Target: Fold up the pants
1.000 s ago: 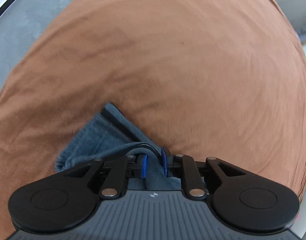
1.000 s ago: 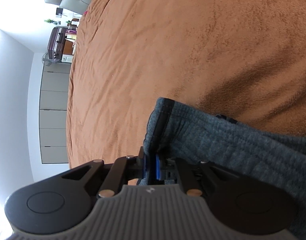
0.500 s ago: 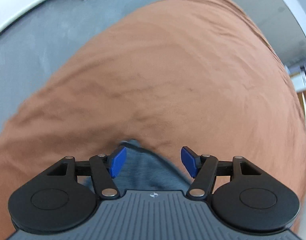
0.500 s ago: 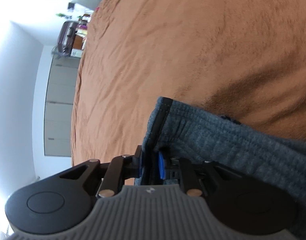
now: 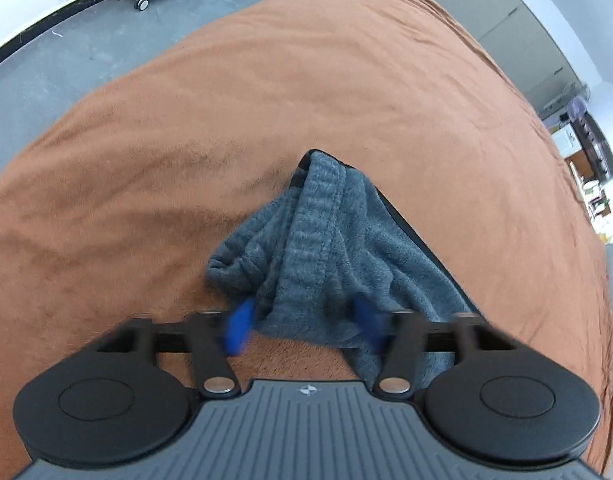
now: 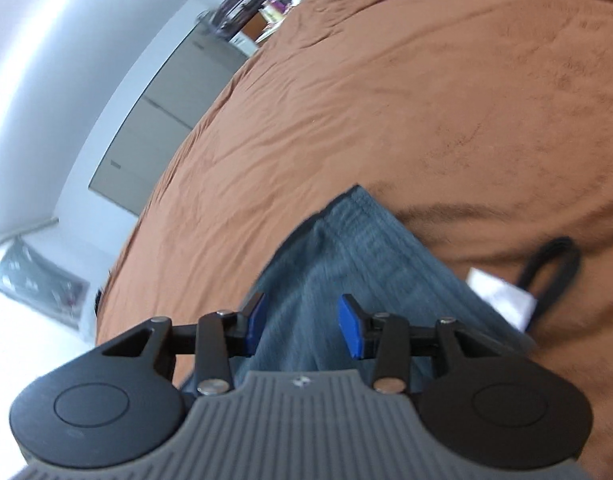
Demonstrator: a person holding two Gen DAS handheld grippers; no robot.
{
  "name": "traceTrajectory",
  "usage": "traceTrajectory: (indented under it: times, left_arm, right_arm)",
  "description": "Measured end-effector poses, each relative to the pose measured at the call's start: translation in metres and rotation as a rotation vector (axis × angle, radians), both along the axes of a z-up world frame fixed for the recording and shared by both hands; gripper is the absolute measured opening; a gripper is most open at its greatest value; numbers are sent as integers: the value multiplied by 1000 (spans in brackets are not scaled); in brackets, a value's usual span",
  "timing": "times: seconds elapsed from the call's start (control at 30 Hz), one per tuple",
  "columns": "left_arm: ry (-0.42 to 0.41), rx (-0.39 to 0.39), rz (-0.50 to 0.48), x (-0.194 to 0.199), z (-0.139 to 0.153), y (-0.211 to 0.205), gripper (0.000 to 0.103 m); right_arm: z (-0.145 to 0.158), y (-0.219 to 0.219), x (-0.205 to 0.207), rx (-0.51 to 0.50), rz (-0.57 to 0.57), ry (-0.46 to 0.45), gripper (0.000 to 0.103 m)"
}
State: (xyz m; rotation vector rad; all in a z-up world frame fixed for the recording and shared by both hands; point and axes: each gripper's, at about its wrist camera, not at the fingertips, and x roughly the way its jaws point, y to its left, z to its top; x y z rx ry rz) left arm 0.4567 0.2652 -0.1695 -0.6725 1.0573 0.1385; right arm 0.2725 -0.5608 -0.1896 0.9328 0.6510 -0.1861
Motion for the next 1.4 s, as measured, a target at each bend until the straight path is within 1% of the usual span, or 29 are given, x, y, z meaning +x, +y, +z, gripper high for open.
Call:
traceTrajectory:
  times: [0.03,0.1,0.17,0.23,0.37,0.43,0.5,0.57,0.6,0.67,0.7,0.73,0.8,0.83,0.87,0.93,0.97,1.0,1.03,1.07,1.13,1.17,1.23,1.3,1.33,1.4]
  left_arm:
    - [5,18,-2,-1,-1,-2,27]
    - [12,22,6,-1,2,-2,21]
    - [-10,21,7,-2,11,0,14]
    - [-27,32,2,-3,24,6,13]
    - [-6,85,44,-3,44,30,10]
    - [-11,90,46,-2,45,35,11]
    - [9,99,36,1,37,35,14]
    - [52,144,49,1,26,29,24]
    - [55,156,66,-2,22,28,26]
    - [29,122,112,-11,19,30,51]
    - [13,96,128,-17,18,31,57]
    - [-1,78,149,-28,20,34,60]
    - [-33,63,188,-45,25,35,61]
    - [-56,53,200,-54,28,35,63]
    - [-85,33,207,-64,31,32,68]
    - [-124,-34,194,-77,30,24,74]
    - [-140,-94,172,-84,25,17,74]
    - [-148,-134,160,-85,21,14,74]
    - [-149,-169,148,-87,15,7,74]
    - [-147,-191,133,-87,8,-1,74]
    - [-146,-210,109,-84,-3,-16,74]
    - [-144,-217,112,-82,-8,-21,74]
    - [-138,-237,131,-76,-19,-28,74]
    - [-133,-235,151,-70,-31,-31,74]
    - [-132,-231,163,-66,-35,-30,74]
    - [-145,-241,187,-64,-37,-28,74]
  right_arm:
    - [0,2,-7,-3,8,-1,38]
    - [-2,6,-17,1,19,2,38]
    - [-5,10,-24,0,29,3,38]
    - [-7,16,-27,-12,45,3,38]
    - [-9,27,-23,-20,73,9,38]
    - [-11,32,-20,-14,82,7,38]
    - [-11,39,-19,-18,100,5,38]
    - [-13,48,-16,-32,126,13,38]
    - [-14,53,-14,-41,138,17,38]
    - [-14,67,-10,-59,175,21,38]
    - [-13,74,-9,-68,194,18,38]
    - [-11,83,-8,-84,220,13,38]
    - [-5,104,-4,-142,275,4,38]
    - [-1,118,-1,-193,310,0,38]
    - [2,133,1,-243,343,-2,38]
    - [6,166,3,-359,418,-6,38]
    - [7,183,4,-425,448,-8,38]
    - [7,202,5,-496,466,-6,38]
    - [6,215,5,-544,477,-6,38]
    - [3,227,6,-570,492,-10,37]
    - [-4,243,7,-591,514,-17,37]
    - [-10,250,9,-617,524,-11,36]
    - [-24,258,12,-685,546,35,35]
    - [-40,250,16,-651,567,94,34]
    - [-42,244,14,-626,568,89,33]
    - [-33,228,5,-573,539,53,31]
